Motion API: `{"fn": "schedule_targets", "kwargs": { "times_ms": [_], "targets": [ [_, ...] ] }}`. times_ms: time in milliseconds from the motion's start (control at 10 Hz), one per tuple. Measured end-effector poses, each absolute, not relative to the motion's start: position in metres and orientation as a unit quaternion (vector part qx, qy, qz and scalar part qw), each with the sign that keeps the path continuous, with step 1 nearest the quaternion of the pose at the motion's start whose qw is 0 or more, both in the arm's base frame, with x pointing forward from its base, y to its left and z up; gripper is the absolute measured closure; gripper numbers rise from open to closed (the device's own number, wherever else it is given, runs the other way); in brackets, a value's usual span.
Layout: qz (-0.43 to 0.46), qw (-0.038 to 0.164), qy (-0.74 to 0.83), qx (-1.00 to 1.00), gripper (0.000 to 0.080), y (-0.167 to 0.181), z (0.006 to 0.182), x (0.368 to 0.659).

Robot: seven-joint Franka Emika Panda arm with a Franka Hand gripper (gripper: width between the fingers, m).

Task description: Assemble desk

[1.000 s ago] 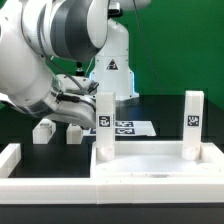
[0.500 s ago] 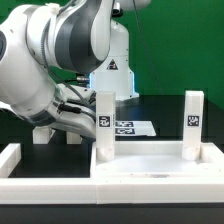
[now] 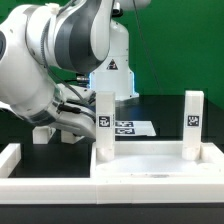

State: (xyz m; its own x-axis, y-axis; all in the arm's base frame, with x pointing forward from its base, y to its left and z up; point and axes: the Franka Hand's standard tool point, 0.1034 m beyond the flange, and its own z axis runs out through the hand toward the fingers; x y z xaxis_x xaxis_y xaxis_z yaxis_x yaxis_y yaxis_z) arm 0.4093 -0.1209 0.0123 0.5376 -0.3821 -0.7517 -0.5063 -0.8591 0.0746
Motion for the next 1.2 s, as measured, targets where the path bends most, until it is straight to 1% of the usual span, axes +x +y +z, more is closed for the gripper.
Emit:
{"fn": "schedule_targets", "kwargs": {
  "times_ms": [800, 900, 1000, 1200],
  "targets": [
    [0.408, 0.077, 0.254, -0.873, 0.0512, -0.121, 0.013, 0.409],
    [0.420, 0.091, 0.250, -0.868, 0.0512, -0.125, 0.032, 0.406],
    [0.424, 0.102, 0.254, -0.863, 0.0512, -0.129, 0.052, 0.406],
    [0.412, 0.124, 0.259, -0.864, 0.0512, -0.129, 0.100, 0.406]
  ]
}}
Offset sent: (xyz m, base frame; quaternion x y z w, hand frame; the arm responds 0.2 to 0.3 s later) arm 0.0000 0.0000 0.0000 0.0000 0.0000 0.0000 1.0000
